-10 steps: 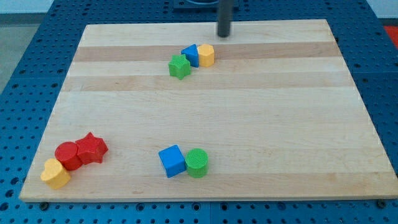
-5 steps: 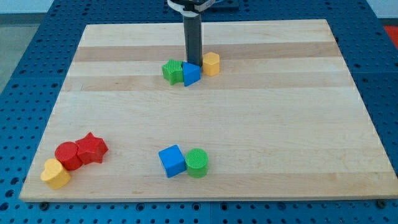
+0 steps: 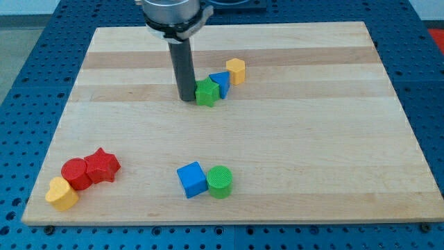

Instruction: Place the green star on top of the blue cube

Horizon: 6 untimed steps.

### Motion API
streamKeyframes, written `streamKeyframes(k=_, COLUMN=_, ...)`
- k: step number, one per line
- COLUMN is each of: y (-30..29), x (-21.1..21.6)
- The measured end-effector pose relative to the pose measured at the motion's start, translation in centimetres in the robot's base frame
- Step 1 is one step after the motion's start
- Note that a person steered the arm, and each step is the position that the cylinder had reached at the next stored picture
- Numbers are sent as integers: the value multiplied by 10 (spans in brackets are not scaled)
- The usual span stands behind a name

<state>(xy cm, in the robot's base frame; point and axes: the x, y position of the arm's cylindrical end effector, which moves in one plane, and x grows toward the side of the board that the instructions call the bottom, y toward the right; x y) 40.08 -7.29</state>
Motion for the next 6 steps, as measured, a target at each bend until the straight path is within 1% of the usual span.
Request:
streamKeyframes(k=1, y=-13, x=-19)
streamKeyframes(k=2, y=-12, x=-58)
streamKeyframes(k=3, y=19, x=-70)
streamKeyframes(k=4, y=27, x=-52)
streamKeyframes(k=6, y=-7, x=9)
